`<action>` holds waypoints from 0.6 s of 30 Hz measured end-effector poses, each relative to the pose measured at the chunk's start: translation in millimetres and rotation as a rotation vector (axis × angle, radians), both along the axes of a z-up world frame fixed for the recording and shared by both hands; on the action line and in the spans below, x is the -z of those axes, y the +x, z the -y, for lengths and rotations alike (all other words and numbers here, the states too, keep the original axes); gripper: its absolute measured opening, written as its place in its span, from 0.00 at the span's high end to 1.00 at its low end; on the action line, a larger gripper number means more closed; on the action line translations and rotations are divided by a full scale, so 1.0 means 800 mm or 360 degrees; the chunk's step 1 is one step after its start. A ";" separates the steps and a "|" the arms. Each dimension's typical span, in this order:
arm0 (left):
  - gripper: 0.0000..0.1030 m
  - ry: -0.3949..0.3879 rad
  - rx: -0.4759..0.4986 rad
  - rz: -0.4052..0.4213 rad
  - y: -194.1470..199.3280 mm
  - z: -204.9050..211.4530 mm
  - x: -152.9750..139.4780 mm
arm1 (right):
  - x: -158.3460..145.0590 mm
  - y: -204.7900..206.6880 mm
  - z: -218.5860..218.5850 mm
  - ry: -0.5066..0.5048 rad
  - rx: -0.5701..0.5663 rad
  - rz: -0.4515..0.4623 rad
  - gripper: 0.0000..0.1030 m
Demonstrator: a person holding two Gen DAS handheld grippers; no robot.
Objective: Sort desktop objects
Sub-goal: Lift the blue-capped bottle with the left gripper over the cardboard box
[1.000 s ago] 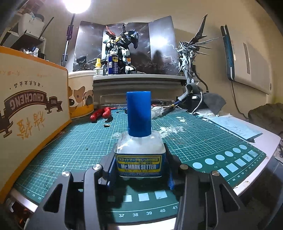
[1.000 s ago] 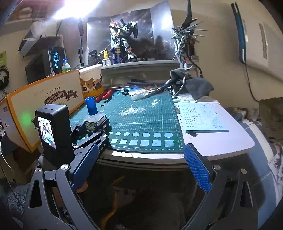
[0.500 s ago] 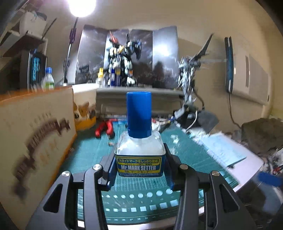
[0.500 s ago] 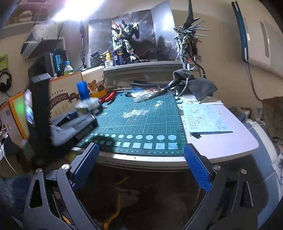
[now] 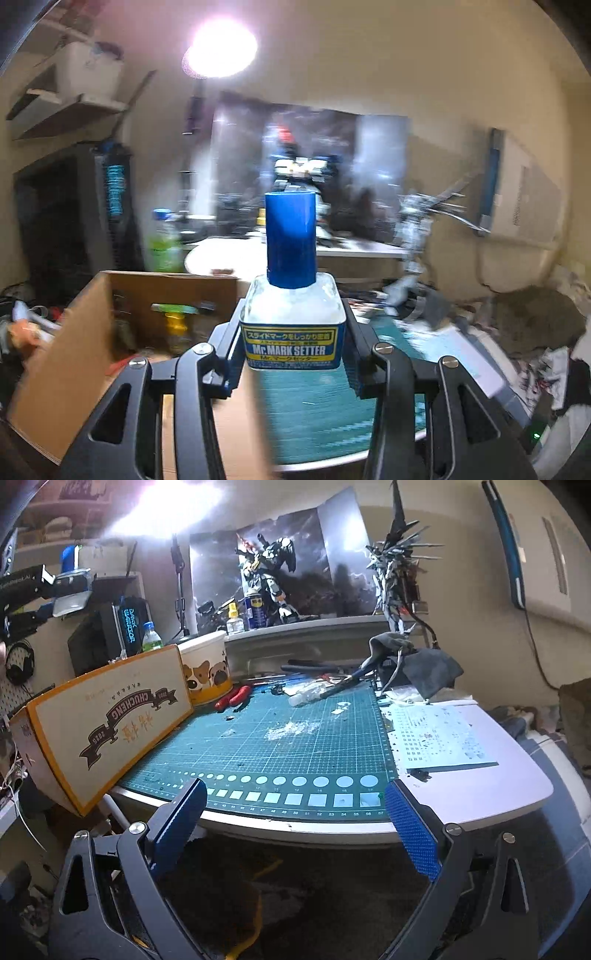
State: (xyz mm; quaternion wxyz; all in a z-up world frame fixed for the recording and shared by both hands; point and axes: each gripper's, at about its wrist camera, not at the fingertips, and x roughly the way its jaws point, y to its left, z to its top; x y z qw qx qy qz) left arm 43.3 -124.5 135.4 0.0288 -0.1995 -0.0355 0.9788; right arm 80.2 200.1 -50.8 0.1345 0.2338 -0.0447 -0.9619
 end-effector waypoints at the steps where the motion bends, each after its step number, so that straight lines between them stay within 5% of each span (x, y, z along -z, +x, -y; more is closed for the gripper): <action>1: 0.57 -0.0030 -0.0045 0.0028 -0.010 0.018 -0.004 | 0.001 -0.001 -0.001 -0.0009 -0.0005 0.0002 0.06; 8: 0.57 -0.0148 -0.0233 0.0378 -0.093 0.117 0.009 | -0.002 -0.002 0.000 -0.0026 -0.0031 -0.0031 0.06; 14: 0.57 0.0029 -0.0295 0.0828 -0.160 0.175 0.082 | -0.003 -0.005 0.001 -0.0019 -0.0033 -0.0046 0.05; 18: 0.57 0.0093 -0.0401 0.1003 -0.186 0.209 0.125 | -0.012 -0.007 0.000 -0.0008 -0.0034 -0.0087 0.05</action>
